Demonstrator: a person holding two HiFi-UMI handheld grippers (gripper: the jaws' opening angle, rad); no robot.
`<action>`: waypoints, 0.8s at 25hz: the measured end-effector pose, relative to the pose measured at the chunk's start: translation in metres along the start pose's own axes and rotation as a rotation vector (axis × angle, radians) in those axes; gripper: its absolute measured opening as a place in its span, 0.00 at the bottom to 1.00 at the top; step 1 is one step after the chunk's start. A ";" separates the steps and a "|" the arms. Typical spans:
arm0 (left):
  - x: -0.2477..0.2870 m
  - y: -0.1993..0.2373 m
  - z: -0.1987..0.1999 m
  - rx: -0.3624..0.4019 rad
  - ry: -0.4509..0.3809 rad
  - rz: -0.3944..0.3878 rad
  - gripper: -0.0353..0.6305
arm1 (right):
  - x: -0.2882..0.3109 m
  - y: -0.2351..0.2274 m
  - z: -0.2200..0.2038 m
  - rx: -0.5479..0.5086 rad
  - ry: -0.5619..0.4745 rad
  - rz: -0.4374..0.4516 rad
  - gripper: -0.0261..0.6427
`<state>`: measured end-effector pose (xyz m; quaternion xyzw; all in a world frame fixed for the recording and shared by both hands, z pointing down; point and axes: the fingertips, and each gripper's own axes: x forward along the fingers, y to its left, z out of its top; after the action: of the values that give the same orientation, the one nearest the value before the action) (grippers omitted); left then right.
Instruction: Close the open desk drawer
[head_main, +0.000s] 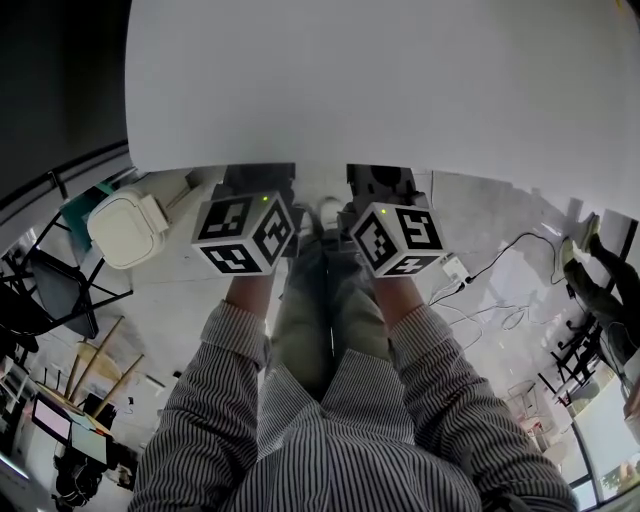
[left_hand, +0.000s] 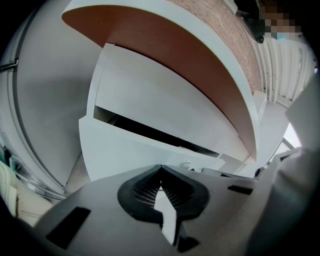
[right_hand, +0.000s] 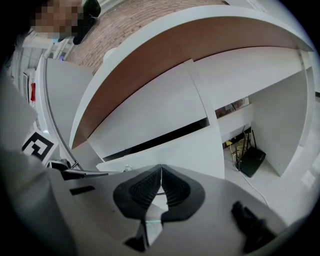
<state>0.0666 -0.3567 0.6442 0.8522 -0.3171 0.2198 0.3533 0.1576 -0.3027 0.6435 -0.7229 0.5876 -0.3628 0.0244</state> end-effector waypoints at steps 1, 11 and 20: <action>-0.001 0.000 -0.001 -0.007 -0.003 0.003 0.07 | -0.001 0.000 -0.001 0.003 0.002 0.004 0.06; -0.023 -0.008 -0.002 0.000 -0.047 0.016 0.07 | -0.025 0.013 -0.003 0.003 0.001 0.060 0.06; -0.061 -0.021 0.003 0.027 -0.087 0.011 0.07 | -0.049 0.035 0.006 -0.017 -0.027 0.091 0.06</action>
<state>0.0390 -0.3241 0.5956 0.8640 -0.3337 0.1887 0.3265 0.1299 -0.2734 0.5991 -0.7003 0.6226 -0.3465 0.0431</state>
